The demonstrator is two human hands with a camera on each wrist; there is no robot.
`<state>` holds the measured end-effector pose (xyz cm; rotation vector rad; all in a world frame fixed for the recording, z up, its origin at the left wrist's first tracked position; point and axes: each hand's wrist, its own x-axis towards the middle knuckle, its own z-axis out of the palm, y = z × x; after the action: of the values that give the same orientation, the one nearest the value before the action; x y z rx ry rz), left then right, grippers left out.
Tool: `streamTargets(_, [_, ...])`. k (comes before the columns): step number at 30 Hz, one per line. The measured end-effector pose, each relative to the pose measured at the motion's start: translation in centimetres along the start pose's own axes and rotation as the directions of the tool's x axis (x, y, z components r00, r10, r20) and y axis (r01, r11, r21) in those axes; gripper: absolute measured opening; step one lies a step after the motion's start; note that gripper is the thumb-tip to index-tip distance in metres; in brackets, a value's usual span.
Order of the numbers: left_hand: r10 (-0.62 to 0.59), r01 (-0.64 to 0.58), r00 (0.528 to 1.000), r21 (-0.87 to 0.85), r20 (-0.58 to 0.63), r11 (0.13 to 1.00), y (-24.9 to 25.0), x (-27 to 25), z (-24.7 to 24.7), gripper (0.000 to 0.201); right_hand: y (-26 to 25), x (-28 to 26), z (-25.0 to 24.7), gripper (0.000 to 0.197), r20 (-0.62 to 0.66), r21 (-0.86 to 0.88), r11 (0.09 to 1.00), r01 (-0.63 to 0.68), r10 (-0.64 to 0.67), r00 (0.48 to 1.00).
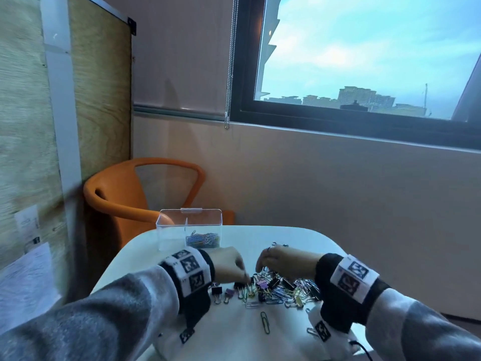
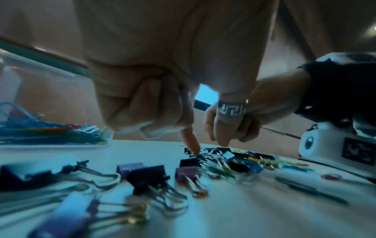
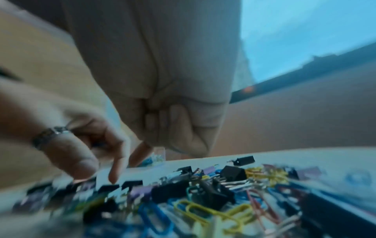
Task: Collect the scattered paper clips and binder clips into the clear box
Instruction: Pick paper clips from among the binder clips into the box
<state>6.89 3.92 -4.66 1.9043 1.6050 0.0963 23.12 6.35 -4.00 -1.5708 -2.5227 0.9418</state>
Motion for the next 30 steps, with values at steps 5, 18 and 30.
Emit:
streamTargets(5, [0.021, -0.005, 0.999, 0.326, -0.046, 0.945, 0.0, 0.2, 0.9, 0.033, -1.0, -0.5, 1.4, 0.040, 0.058, -0.344, 0.936, 0.075, -0.058, 0.997])
streamTargets(18, [0.089, -0.051, 0.992, 0.354, -0.089, 0.934, -0.8, 0.9, 1.0, 0.027, -1.7, 1.4, 2.6, 0.032, 0.117, -0.520, 0.850, 0.085, -0.028, 0.993])
streamTargets(30, [-0.004, 0.097, 0.989, -0.632, 0.147, 0.769, -0.6, 1.4, -0.9, 0.029, 1.9, -1.9, -2.9, 0.021, -0.033, 0.862, 0.507, 0.012, 0.032, 0.999])
